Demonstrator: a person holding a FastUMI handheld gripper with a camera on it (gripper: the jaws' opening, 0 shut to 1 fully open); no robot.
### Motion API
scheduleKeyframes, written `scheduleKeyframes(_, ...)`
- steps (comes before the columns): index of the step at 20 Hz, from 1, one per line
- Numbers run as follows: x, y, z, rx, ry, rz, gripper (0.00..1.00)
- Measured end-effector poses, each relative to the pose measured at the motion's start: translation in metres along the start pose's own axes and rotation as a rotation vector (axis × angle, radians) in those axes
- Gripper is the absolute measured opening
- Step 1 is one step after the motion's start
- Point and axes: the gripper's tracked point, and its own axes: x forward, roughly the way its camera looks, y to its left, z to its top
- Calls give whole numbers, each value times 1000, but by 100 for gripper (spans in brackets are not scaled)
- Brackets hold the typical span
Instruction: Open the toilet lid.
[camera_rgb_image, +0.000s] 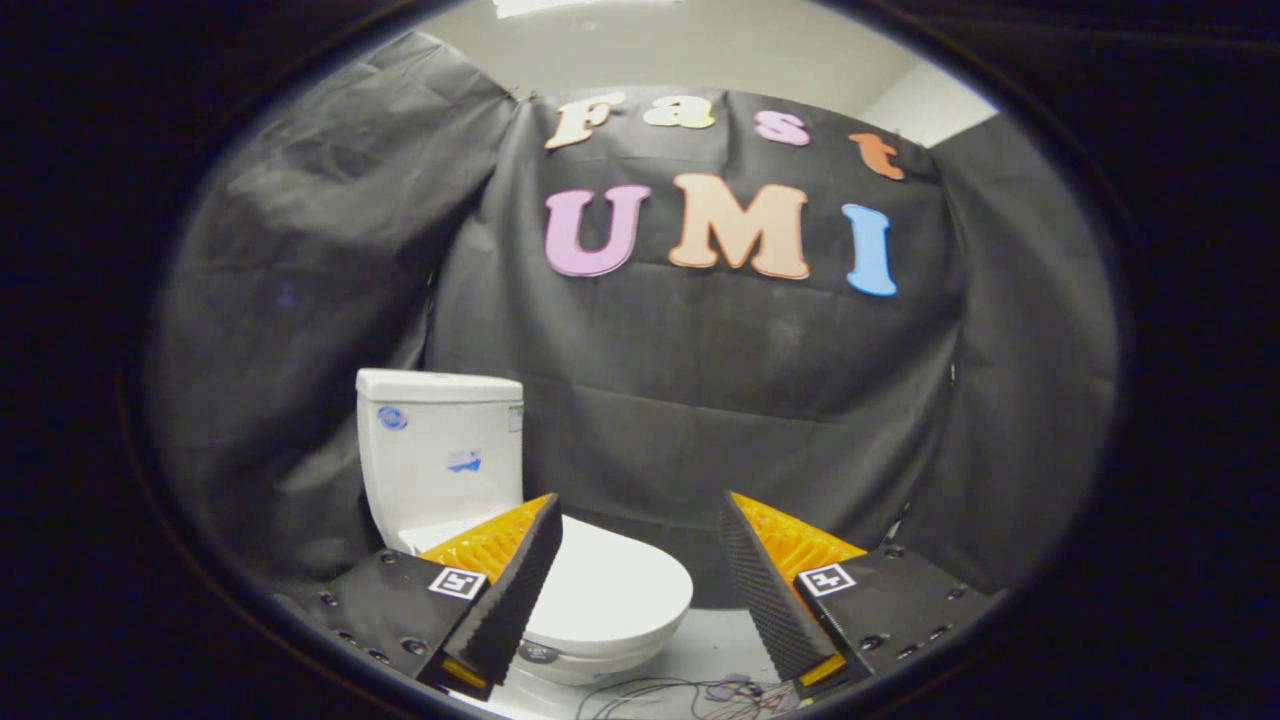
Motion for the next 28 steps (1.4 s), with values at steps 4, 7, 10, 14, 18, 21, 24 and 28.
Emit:
scheduleKeyframes(4, 10, 48, -3, 68, -24, 73, 96)
scheduleKeyframes(7, 13, 78, -27, 87, -6, 99, 96)
scheduleKeyframes(10, 5, 97, -57, 83, 15, 82, 96)
scheduleKeyframes(14, -5, 114, -98, 98, 52, 53, 96)
scheduleKeyframes(18, -12, 124, -118, 135, 69, 41, 96)
scheduleKeyframes(21, -14, 123, -135, 185, 86, 7, 96)
scheduleKeyframes(24, -16, 117, -153, 250, 125, -25, 96)
scheduleKeyframes(28, -20, 114, -188, 390, 220, -45, 96)
